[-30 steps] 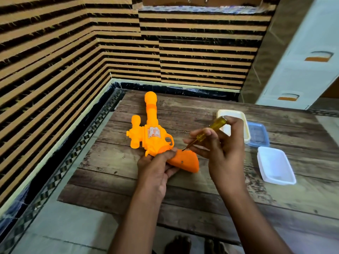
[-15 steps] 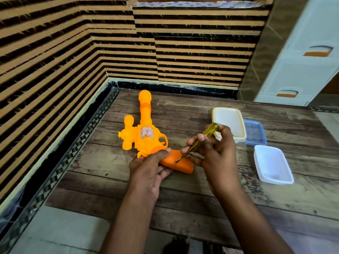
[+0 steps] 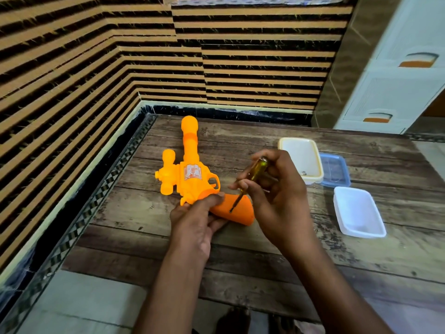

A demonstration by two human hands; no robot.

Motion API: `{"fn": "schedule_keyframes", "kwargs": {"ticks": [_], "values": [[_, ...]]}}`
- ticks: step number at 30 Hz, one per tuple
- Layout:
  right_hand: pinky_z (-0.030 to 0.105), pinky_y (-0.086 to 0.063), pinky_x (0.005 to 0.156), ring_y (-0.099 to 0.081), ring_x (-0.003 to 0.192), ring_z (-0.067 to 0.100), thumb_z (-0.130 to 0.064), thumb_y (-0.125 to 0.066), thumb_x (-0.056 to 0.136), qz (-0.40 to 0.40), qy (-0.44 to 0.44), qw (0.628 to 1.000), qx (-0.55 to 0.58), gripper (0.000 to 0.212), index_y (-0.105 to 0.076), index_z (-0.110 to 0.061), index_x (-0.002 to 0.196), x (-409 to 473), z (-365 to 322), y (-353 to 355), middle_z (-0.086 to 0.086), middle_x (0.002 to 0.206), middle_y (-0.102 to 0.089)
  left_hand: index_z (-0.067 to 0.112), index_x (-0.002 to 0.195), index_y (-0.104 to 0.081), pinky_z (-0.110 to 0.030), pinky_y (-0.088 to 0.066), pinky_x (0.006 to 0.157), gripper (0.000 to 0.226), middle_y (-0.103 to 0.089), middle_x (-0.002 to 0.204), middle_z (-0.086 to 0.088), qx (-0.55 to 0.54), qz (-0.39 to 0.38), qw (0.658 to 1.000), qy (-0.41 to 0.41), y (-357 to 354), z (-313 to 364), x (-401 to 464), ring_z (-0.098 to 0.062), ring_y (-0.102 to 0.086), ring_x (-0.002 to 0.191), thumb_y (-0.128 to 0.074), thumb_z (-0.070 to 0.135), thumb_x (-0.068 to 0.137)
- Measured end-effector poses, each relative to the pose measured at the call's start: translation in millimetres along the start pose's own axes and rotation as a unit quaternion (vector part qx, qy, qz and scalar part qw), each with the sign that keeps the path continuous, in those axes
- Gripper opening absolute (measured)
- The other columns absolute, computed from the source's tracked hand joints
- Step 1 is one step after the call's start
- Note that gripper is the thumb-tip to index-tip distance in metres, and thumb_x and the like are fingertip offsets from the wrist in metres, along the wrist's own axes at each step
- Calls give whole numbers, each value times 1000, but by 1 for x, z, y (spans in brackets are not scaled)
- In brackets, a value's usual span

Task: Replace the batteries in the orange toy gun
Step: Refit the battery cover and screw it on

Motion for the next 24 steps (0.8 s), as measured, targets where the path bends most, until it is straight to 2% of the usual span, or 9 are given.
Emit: {"fn": "schedule_keyframes", "kwargs": {"ticks": [3, 6, 9, 10, 12, 16, 19, 22, 24], "values": [[46, -62, 76, -77, 88, 20, -5, -68, 96, -21, 73, 995, -68, 41, -55, -22, 130, -1, -10, -4, -2, 97, -71, 5, 119, -70, -45, -65, 65, 41, -76, 113, -19, 2, 0, 1000, -4, 0, 0, 0, -31, -74, 98, -76, -8, 80], [43, -62, 74, -74, 93, 24, 3, -71, 93, -21, 128, 987, -90, 33, -64, -9, 123, 0, -21, -4, 5, 105, -71, 3, 120, -69, -45, -65, 63, 42, -75, 114, -21, -5, 2, 1000, -3, 0, 1, 0, -31, -73, 96, -75, -10, 80], [42, -61, 90, -71, 116, 23, 17, -64, 92, -34, 152, 986, -55, 29, -69, 4, 117, 0, -29, -3, 9, 122, -71, 3, 123, -69, -42, -64, 57, 46, -75, 115, -20, -2, 1, 1000, -4, 0, 1, 0, -30, -73, 96, -76, -9, 79], [44, -61, 90, -72, 115, 23, 18, -64, 93, -36, 144, 988, -47, 29, -70, 2, 117, 0, -28, -2, 9, 121, -72, 3, 123, -69, -42, -63, 58, 45, -75, 116, -20, -2, 3, 1000, -4, 0, 1, 0, -31, -73, 98, -76, -8, 79], [46, -61, 80, -75, 103, 24, 12, -67, 94, -22, 143, 988, -56, 24, -73, -1, 113, -1, -26, 1, 6, 110, -74, 3, 122, -69, -43, -65, 60, 44, -74, 116, -20, -4, 5, 1000, -3, 0, 0, 0, -33, -73, 103, -76, -9, 80], [37, -59, 65, -72, 86, 19, -2, -80, 92, 36, 198, 967, -158, 17, -77, -2, 109, -8, -33, 1, 6, 98, -73, 1, 124, -67, -41, -64, 57, 44, -75, 113, -20, -13, 5, 1000, 2, -1, 2, -1, -30, -73, 95, -73, -10, 81], [40, -58, 68, -71, 87, 25, -5, -77, 94, 37, 203, 968, -145, 21, -75, 1, 114, -8, -33, -3, 12, 105, -69, 1, 123, -68, -42, -64, 59, 45, -75, 112, -20, -11, -1, 1000, 3, -2, 2, -3, -33, -74, 100, -73, -11, 80], [46, -58, 77, -72, 98, 29, 7, -66, 97, -5, 167, 984, -62, 16, -72, 5, 112, -3, -28, -3, 12, 110, -67, 2, 123, -68, -41, -63, 56, 46, -74, 115, -20, -16, 6, 1000, 3, -2, 2, -2, -29, -72, 95, -74, -12, 80], [46, -59, 76, -73, 97, 26, 11, -67, 95, -1, 155, 986, -60, 18, -74, 3, 110, -3, -26, 2, 12, 106, -68, 2, 123, -68, -40, -63, 54, 45, -74, 116, -20, -18, 6, 1000, 7, -2, 1, -2, -28, -72, 94, -74, -11, 80]]}}
Point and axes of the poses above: each hand's wrist, its own x-axis towards the middle knuckle, its own y-axis out of the back of the hand, z = x × y, the point moved 7 cm from there along x, towards the middle knuckle
